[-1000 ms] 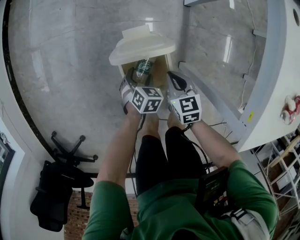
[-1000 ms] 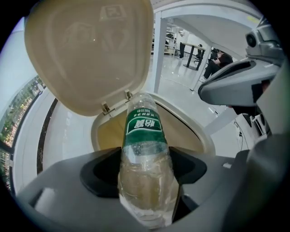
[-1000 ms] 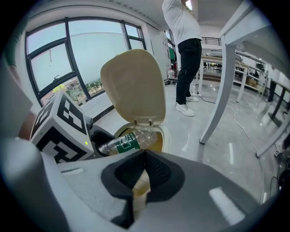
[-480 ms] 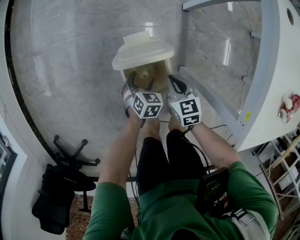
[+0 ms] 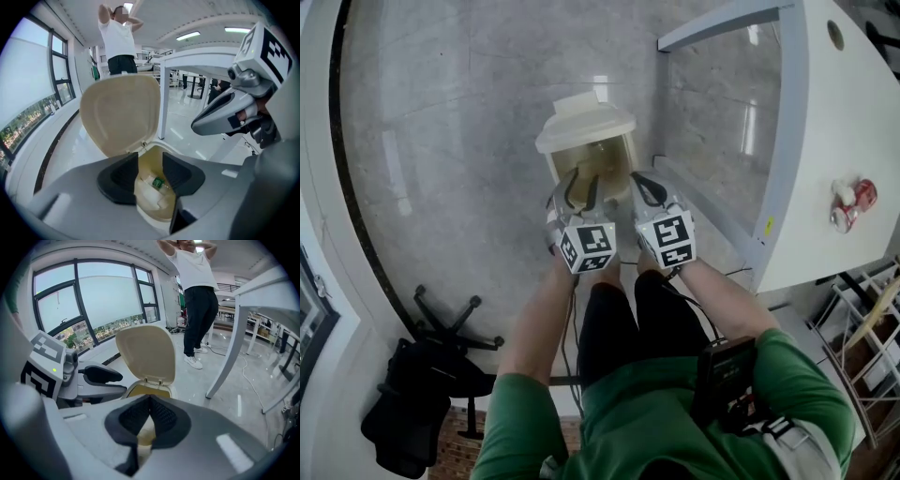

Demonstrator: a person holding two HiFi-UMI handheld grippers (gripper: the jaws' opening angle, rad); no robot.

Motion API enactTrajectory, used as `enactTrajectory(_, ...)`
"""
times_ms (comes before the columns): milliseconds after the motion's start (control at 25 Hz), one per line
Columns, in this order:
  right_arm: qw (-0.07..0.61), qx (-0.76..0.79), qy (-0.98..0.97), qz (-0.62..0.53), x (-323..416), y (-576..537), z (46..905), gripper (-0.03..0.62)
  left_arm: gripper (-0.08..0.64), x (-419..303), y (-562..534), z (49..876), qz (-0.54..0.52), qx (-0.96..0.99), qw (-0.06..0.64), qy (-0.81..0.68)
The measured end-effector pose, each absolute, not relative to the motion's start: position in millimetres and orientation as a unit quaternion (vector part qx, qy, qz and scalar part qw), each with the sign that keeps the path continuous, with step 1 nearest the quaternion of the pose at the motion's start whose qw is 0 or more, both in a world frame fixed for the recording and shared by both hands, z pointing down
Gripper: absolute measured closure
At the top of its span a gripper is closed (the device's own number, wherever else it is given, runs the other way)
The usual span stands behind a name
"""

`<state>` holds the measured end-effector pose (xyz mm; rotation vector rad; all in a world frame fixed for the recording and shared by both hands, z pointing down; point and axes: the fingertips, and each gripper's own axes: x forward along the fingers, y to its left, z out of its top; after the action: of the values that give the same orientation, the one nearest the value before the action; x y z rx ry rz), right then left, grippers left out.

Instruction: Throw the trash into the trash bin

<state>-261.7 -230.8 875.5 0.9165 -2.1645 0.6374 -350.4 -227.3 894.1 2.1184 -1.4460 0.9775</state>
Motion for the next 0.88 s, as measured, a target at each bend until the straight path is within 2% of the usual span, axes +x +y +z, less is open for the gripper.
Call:
enactTrajectory(200, 0.335, 0.341, -0.848, 0.229, -270.0, -229.1, 821.9, 0.589, 0.511, -364.4, -229.6, 828.5, 0.319, 0.744, 0.172, -0.561)
enactTrajectory(320, 0.323, 0.341, -0.856, 0.215, -272.6, -232.6, 788.6, 0.589, 0.554, -368.7, -233.2, 790.0, 0.301, 0.741, 0.161, -0.578)
enactTrajectory(880, 0.260, 0.369, -0.878, 0.161, -255.2, -224.3, 630.4, 0.589, 0.555, -348.1, -213.3, 626.5, 0.219, 0.772, 0.111, -0.587)
